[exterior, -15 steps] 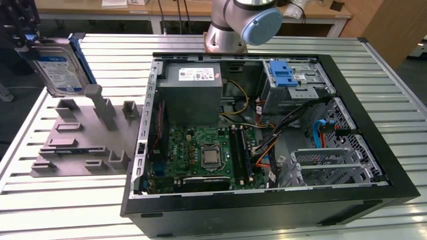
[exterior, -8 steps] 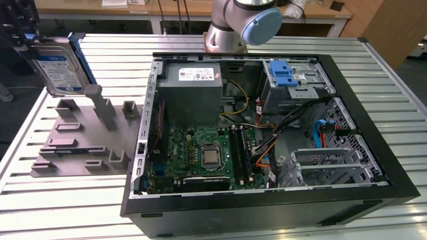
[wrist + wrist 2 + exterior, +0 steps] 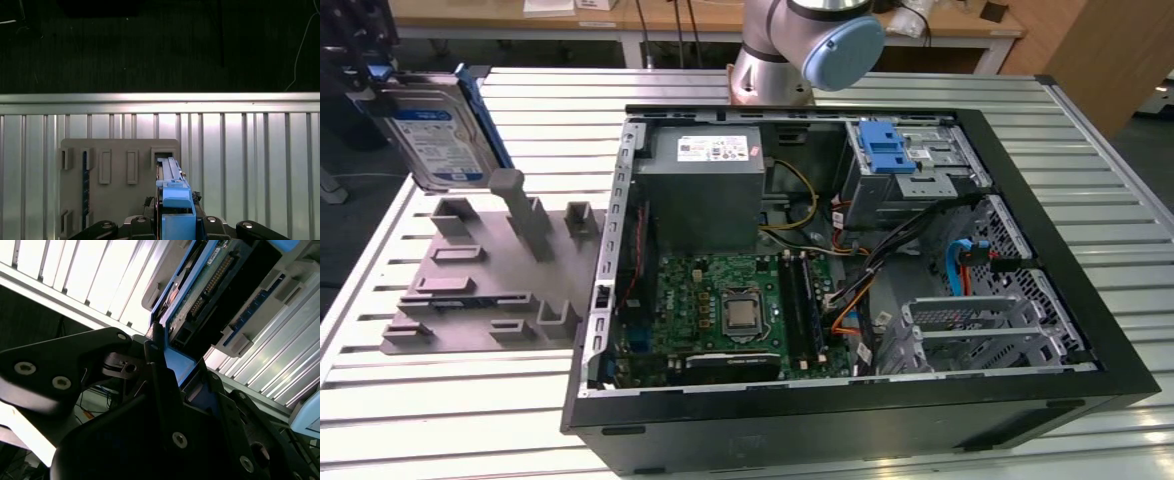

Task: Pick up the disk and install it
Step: 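Pick up the disk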

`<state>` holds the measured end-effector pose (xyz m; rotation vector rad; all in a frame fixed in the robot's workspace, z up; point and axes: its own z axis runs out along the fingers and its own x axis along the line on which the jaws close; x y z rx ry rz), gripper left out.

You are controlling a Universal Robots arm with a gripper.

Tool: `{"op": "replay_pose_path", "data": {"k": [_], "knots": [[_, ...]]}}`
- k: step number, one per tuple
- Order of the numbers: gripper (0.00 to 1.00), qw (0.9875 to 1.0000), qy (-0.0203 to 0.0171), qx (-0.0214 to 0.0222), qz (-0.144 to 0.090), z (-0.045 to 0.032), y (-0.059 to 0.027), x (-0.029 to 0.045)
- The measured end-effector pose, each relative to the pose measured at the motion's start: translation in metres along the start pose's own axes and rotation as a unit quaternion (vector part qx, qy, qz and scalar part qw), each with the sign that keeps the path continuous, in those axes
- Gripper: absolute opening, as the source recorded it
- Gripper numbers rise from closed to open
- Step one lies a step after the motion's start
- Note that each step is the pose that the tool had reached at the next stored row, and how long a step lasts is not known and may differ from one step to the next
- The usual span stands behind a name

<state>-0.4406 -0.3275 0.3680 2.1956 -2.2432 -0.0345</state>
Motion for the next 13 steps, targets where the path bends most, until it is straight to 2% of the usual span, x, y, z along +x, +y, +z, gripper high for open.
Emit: {"op": "replay_pose_path", "data": {"k": [13], "knots": [[0.36,1.0000,0.0000,0.0000,0.000,-0.0031,0.0001,-0.0003]]}}
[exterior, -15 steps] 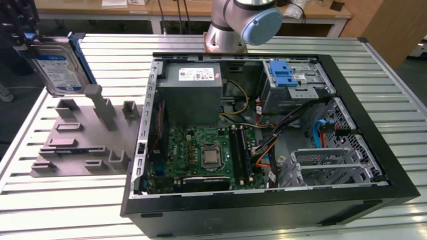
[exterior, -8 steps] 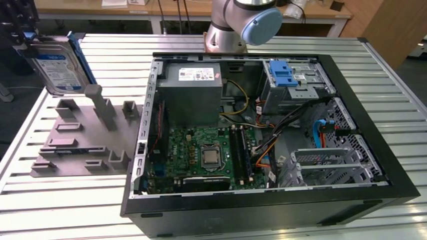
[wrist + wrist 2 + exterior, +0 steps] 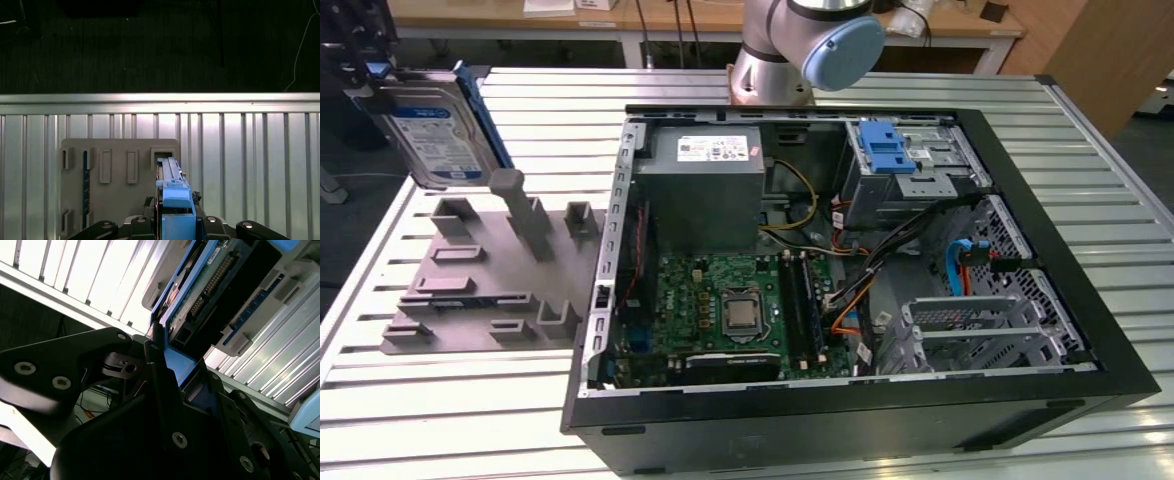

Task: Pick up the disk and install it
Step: 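Pick up the disk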

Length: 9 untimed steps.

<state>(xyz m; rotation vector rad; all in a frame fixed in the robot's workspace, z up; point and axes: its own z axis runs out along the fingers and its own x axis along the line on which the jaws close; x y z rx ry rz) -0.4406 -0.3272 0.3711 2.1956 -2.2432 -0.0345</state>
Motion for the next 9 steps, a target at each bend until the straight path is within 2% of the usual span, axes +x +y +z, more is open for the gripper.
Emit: {"op": "replay_pose_path", "data": {"k": [9], "knots": [[0.36,1.0000,0.0000,0.0000,0.000,-0.0019,0.0000,-0.0003]]}}
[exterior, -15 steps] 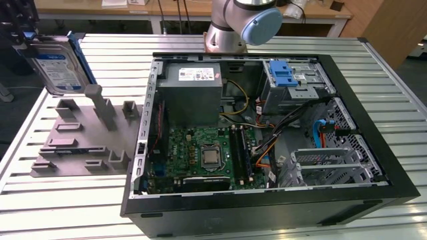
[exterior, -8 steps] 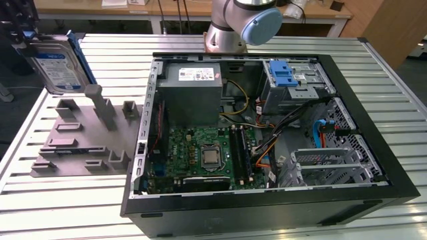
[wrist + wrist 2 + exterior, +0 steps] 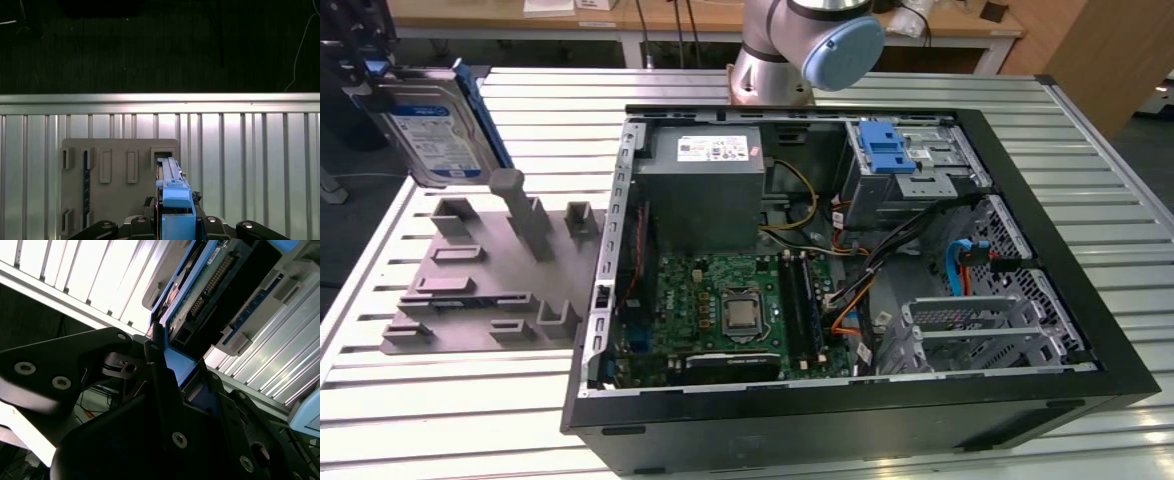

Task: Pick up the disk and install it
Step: 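Pick up the disk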

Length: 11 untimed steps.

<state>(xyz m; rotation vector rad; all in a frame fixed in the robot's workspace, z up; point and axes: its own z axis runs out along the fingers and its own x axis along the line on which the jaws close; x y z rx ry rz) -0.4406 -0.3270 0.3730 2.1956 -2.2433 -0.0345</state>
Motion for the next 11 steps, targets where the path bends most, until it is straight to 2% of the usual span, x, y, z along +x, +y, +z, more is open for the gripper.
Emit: {"op": "replay_pose_path", "data": {"k": [11], "knots": [[0.36,1.0000,0.0000,0.0000,0.000,-0.0023,0.0001,-0.0004]]}}
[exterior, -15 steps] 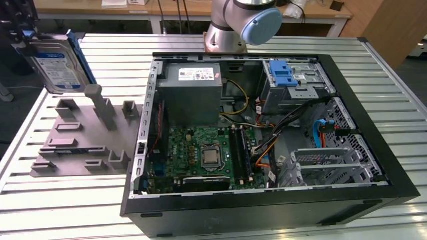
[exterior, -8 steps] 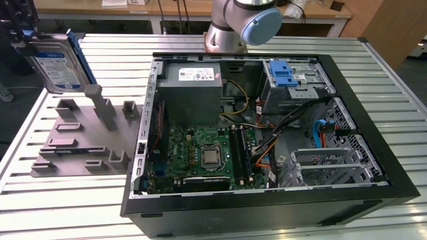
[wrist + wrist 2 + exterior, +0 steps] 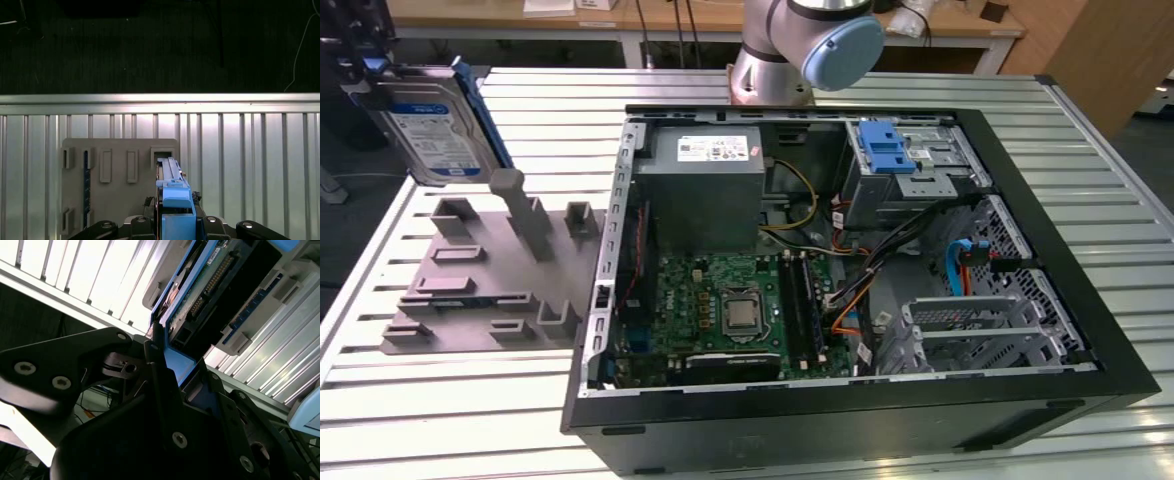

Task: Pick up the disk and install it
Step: 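Pick up the disk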

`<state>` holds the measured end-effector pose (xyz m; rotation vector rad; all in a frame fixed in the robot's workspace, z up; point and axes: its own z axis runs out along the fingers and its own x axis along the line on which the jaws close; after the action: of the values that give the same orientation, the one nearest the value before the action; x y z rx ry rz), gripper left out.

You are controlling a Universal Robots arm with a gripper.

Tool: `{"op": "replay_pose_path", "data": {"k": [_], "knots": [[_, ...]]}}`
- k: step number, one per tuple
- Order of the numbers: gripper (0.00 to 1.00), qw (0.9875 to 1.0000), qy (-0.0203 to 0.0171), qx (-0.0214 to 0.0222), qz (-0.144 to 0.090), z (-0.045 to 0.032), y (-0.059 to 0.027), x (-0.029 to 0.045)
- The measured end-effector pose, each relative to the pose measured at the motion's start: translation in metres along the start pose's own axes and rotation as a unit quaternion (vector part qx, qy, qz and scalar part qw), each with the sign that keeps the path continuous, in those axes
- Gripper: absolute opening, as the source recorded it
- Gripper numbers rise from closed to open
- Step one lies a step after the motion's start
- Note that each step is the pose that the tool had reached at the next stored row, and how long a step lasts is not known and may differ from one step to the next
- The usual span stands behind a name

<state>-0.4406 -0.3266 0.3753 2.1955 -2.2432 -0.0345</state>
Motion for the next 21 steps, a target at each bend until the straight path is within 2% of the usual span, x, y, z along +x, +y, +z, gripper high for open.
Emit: {"op": "replay_pose_path", "data": {"k": [21], "knots": [[0.36,1.0000,0.0000,0.0000,0.000,-0.0050,0.0001,-0.0005]]}}
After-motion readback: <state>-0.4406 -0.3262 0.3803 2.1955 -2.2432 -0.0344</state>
